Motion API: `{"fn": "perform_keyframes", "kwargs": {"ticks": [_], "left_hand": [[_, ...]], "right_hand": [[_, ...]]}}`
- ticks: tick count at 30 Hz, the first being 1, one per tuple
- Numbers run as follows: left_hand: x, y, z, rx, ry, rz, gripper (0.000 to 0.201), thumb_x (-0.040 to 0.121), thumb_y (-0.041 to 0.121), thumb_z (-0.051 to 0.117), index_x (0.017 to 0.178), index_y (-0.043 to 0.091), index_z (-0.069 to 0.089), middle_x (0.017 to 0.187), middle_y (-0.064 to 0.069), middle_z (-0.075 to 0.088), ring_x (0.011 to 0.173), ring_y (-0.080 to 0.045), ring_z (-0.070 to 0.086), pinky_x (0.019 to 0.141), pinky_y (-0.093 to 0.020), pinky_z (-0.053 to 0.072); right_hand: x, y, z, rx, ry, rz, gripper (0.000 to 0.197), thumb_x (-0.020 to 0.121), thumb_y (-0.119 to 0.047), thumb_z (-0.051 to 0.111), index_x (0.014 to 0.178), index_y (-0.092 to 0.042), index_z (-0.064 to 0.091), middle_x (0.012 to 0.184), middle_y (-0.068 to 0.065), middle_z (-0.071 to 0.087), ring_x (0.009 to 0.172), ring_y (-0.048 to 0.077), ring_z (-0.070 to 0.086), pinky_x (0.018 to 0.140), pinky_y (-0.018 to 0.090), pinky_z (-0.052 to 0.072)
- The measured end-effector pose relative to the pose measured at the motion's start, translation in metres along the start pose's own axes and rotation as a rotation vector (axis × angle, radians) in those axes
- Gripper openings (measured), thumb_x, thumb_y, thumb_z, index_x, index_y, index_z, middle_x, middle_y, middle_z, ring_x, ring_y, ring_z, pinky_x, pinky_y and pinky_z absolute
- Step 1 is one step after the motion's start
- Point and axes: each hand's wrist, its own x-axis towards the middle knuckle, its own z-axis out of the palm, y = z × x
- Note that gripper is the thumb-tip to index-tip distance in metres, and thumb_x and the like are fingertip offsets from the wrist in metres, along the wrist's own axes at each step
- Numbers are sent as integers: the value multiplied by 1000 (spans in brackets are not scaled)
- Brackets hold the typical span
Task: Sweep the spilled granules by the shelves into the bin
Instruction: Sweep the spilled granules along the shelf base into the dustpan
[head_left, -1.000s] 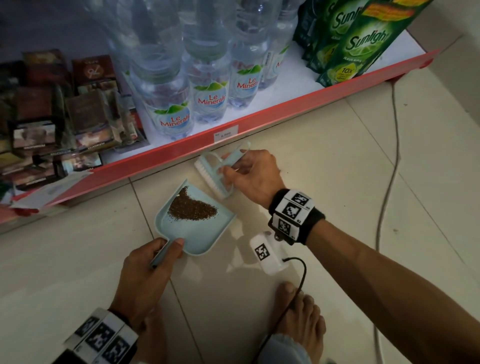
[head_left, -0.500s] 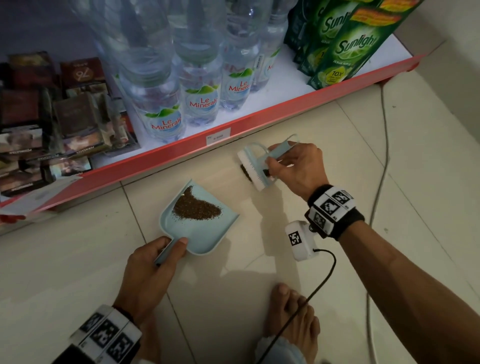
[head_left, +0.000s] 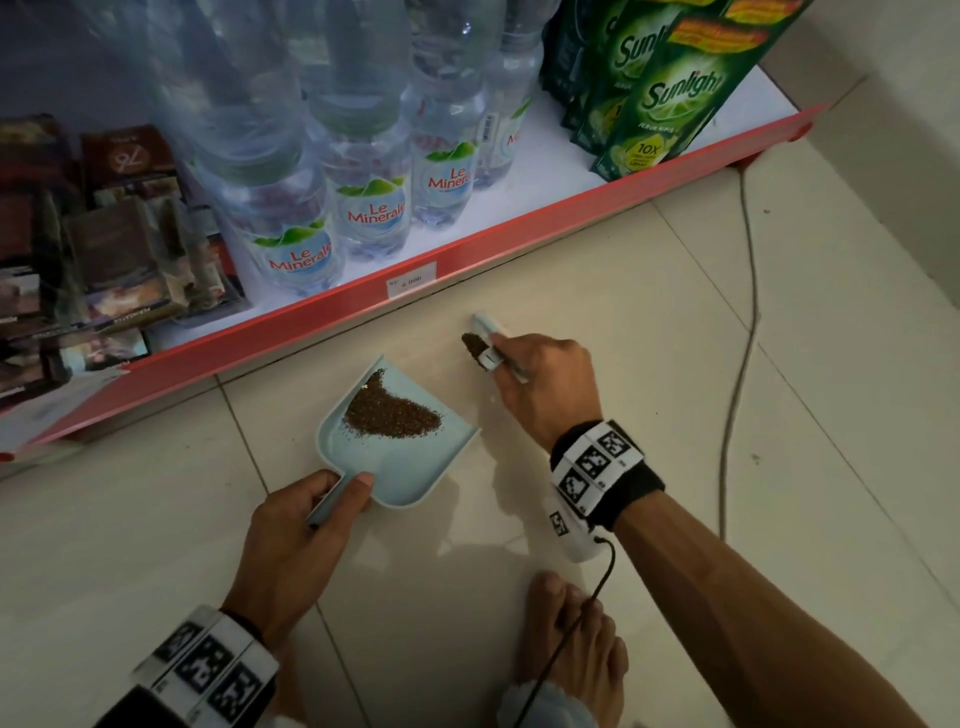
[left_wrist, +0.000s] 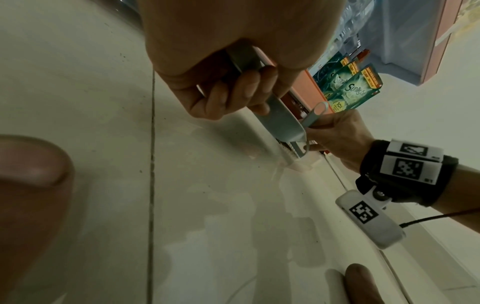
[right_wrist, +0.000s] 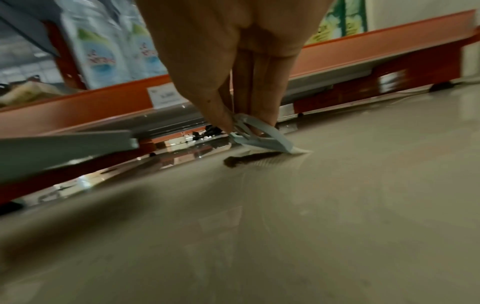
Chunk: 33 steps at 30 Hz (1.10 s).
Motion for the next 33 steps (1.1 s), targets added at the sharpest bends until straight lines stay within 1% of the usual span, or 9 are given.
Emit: {"fn": "perform_keyframes", "kwargs": {"ticks": [5, 8, 11, 13, 18, 21, 25, 29, 33], "left_hand": [[0, 1, 0, -5, -6, 10, 30, 91, 38, 61, 69, 18, 68, 42, 15, 52, 40, 1, 44, 48, -13, 38], [1, 1, 0, -12, 0, 6, 31, 90, 37, 62, 68, 17, 68, 41, 10, 49, 39, -2, 40, 52, -25, 38], [-1, 3, 2, -30, -3, -7, 30, 90, 37, 63, 68, 17, 68, 40, 11, 49, 39, -2, 41, 54, -25, 36], [-2, 4, 4, -25, -8, -5, 29, 90, 37, 62, 68, 18, 68, 40, 13, 50, 39, -1, 43, 54, -25, 36], [1, 2, 3, -19, -8, 12, 29, 91, 36, 62, 68, 18, 68, 41, 15, 52, 40, 1, 44, 53, -25, 36], [3, 0, 4, -16, -1, 12, 30, 91, 37, 62, 68, 19, 68, 42, 16, 53, 41, 3, 45, 52, -23, 37], [5, -2, 8, -4, -15, 4, 32, 90, 41, 62, 68, 19, 69, 45, 15, 55, 44, 2, 47, 53, -21, 39], [12, -3, 16, 16, -37, 14, 36, 90, 45, 61, 69, 17, 68, 46, 14, 54, 46, 1, 46, 55, -23, 40], [22, -3, 27, 64, -43, 41, 44, 87, 52, 59, 73, 11, 68, 55, 4, 60, 52, -8, 52, 56, -29, 44]], "right_hand": [[18, 4, -13, -17, 133, -1, 27, 87, -15, 64, 111, -10, 74, 90, 9, 76, 65, 31, 68, 60, 39, 57], [39, 17, -22, -96, 182, 43, 27, 87, -18, 64, 110, -17, 75, 97, 4, 75, 68, 32, 67, 59, 34, 54], [51, 20, -18, -170, 94, 64, 26, 93, -25, 58, 114, -28, 73, 105, -4, 74, 76, 29, 68, 61, 31, 52], [50, 16, -10, -145, 7, 26, 29, 93, -20, 55, 115, -29, 72, 106, -3, 74, 80, 28, 68, 64, 32, 53], [28, 2, -6, -8, -195, -191, 36, 83, -3, 61, 112, -20, 75, 113, 1, 74, 94, 27, 71, 79, 38, 59], [19, 9, -16, -7, -248, -263, 41, 78, 2, 62, 113, -17, 75, 115, 3, 73, 97, 28, 71, 79, 39, 59], [18, 24, -31, 168, -66, -213, 25, 89, -7, 68, 111, -15, 75, 107, 1, 75, 90, 21, 72, 77, 38, 58], [21, 37, -40, 264, 218, -101, 18, 91, -16, 69, 107, -12, 76, 101, 3, 75, 85, 15, 71, 80, 27, 57], [21, 45, -44, 165, 210, 75, 22, 94, -21, 64, 111, -13, 75, 90, 6, 65, 74, 23, 65, 68, 39, 58]]}}
